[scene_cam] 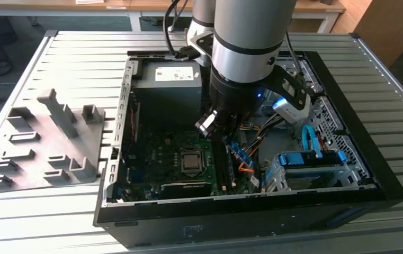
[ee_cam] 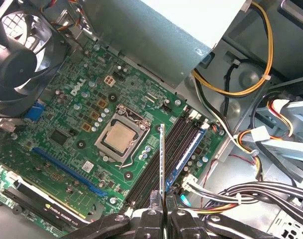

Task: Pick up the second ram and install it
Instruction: 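Insert the second ram into the second slot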

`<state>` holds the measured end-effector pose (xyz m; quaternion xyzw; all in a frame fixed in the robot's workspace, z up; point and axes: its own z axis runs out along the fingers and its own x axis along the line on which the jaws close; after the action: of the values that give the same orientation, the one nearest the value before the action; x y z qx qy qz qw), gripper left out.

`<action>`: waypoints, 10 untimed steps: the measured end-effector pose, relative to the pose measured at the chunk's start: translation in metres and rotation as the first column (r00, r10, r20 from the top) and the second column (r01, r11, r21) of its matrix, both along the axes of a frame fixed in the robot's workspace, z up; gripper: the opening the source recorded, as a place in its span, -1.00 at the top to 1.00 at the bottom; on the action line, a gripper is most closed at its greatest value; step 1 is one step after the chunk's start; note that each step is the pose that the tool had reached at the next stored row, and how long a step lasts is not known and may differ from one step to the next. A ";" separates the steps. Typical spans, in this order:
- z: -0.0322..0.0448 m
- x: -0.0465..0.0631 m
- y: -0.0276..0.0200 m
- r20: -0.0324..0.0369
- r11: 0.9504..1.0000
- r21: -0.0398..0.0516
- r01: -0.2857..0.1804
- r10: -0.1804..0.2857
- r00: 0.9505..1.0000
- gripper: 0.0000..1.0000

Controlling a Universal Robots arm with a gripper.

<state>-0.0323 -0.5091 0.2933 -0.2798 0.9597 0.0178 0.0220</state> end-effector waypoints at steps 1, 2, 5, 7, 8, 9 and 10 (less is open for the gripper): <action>0.0000 0.000 0.0000 0.000 1.000 0.000 0.001 -0.001 1.000 0.73; 0.0000 0.000 0.0000 0.000 1.000 0.000 0.003 -0.003 1.000 0.73; 0.0000 0.000 0.0000 0.000 1.000 -0.001 0.009 -0.009 1.000 0.73; 0.0000 0.000 0.0000 0.000 1.000 -0.001 0.016 -0.016 1.000 0.73; -0.0001 0.000 0.0000 0.000 1.000 -0.001 0.021 -0.021 1.000 0.73; -0.0001 0.000 0.0000 0.000 1.000 -0.002 0.027 -0.027 1.000 0.73; -0.0002 0.000 0.0000 0.000 0.999 -0.002 0.034 -0.034 0.999 0.73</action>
<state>-0.0323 -0.5091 0.2931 -0.2632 0.9643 0.0163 0.0220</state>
